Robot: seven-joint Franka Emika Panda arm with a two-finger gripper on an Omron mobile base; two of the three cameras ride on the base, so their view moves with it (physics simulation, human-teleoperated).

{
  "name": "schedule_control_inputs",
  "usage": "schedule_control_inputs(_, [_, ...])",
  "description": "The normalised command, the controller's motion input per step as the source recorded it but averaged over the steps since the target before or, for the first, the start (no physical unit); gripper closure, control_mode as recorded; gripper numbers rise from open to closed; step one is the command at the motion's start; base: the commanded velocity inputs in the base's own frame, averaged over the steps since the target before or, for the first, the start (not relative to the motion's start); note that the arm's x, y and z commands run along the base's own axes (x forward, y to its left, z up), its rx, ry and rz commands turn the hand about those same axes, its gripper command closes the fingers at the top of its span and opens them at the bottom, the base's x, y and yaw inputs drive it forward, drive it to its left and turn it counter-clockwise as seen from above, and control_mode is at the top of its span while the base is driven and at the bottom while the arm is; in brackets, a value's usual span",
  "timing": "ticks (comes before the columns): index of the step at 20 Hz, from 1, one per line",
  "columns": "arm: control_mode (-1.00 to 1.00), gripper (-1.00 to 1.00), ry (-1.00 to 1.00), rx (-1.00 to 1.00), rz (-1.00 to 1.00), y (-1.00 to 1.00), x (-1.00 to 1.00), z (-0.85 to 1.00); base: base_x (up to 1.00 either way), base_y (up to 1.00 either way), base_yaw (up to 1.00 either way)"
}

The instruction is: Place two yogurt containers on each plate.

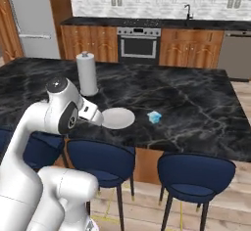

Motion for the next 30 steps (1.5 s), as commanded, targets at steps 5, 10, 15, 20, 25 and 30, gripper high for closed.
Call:
schedule_control_inputs(5, [1.0,-1.0,0.0,0.0,0.0,0.0,0.0,0.0,1.0,0.02,0.01])
schedule_control_inputs(10, [1.0,-1.0,0.0,0.0,0.0,0.0,0.0,0.0,1.0,-0.22,0.16])
schedule_control_inputs(15, [-1.0,-1.0,0.01,0.0,0.0,0.0,0.2,-0.01,0.8,-0.22,0.07])
schedule_control_inputs(20, [-1.0,-1.0,0.11,0.01,-0.03,0.41,0.89,-0.12,0.0,0.0,0.0])
schedule_control_inputs(25, [-1.0,-1.0,0.16,0.06,-0.26,1.0,0.95,-0.46,0.0,0.0,0.0])
schedule_control_inputs(30, [-1.0,-1.0,0.17,0.06,-0.26,0.96,0.9,-0.37,0.0,0.0,0.0])
